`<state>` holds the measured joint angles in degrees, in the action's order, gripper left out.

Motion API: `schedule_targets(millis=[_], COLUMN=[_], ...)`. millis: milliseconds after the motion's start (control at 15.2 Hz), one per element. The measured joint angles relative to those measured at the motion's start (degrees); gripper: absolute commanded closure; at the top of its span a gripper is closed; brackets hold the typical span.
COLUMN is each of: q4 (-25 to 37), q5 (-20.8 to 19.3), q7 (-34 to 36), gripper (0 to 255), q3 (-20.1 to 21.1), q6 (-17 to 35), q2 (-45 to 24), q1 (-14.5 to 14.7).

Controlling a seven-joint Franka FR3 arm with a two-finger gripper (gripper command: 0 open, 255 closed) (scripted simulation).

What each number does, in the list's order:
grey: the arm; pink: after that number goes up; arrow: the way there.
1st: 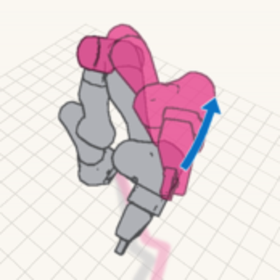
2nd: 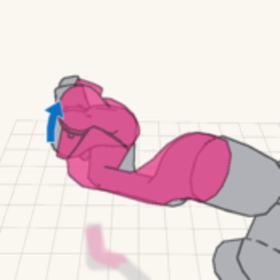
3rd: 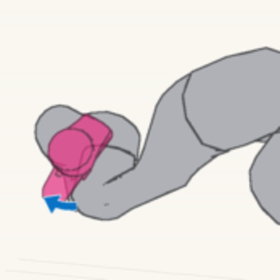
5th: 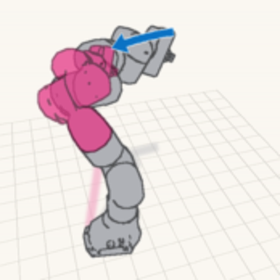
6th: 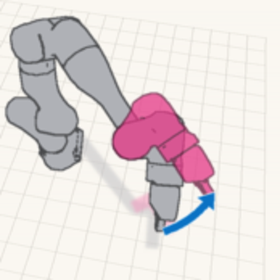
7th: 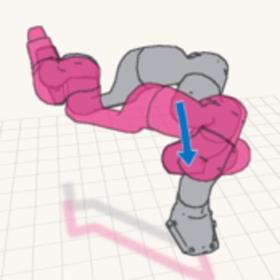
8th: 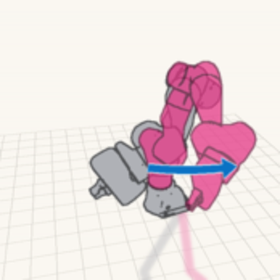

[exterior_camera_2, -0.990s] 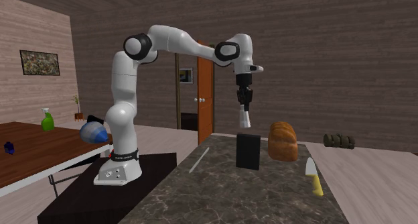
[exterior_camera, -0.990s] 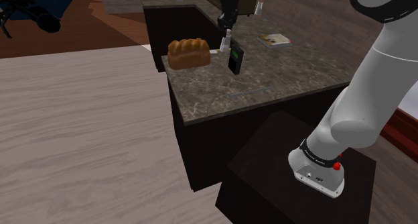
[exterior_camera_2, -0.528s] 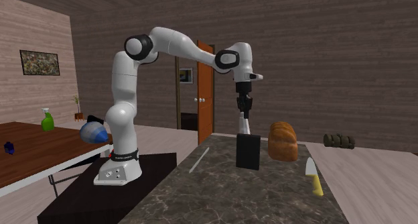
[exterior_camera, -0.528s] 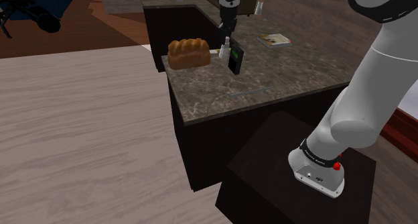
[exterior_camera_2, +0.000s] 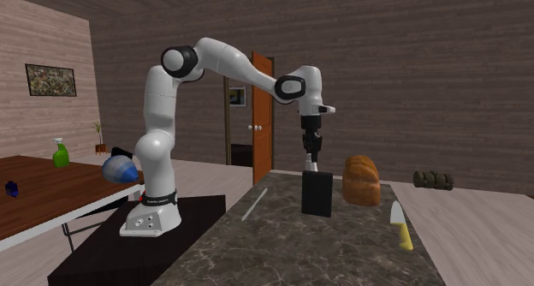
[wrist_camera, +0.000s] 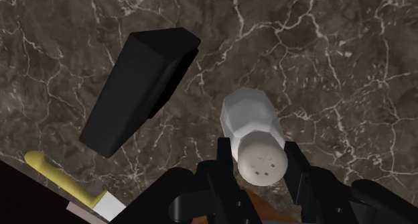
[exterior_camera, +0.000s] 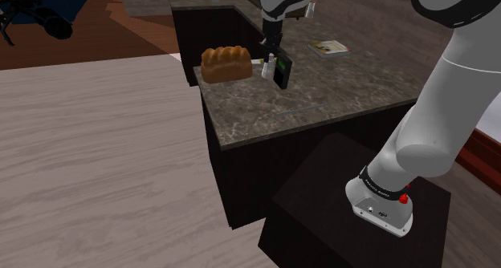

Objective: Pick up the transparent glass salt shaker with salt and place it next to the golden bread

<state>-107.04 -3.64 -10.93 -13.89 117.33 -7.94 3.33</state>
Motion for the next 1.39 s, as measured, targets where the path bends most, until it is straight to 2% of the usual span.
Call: schedule_targets(millis=[792, 1254, 1320, 1386], q4=[-5.20, -5.75, -5.75, -5.75], q5=[0.66, 0.71, 0.71, 0.71], q7=[0.05, 0.14, 0.14, 0.14], gripper=[255, 255, 0, 0], q3=[0.09, 0.13, 0.13, 0.13], q6=[8.64, 9.52, 9.53, 9.53], q2=[-3.52, -3.84, -3.84, -3.84], q1=[-0.28, -0.26, -0.26, -0.26])
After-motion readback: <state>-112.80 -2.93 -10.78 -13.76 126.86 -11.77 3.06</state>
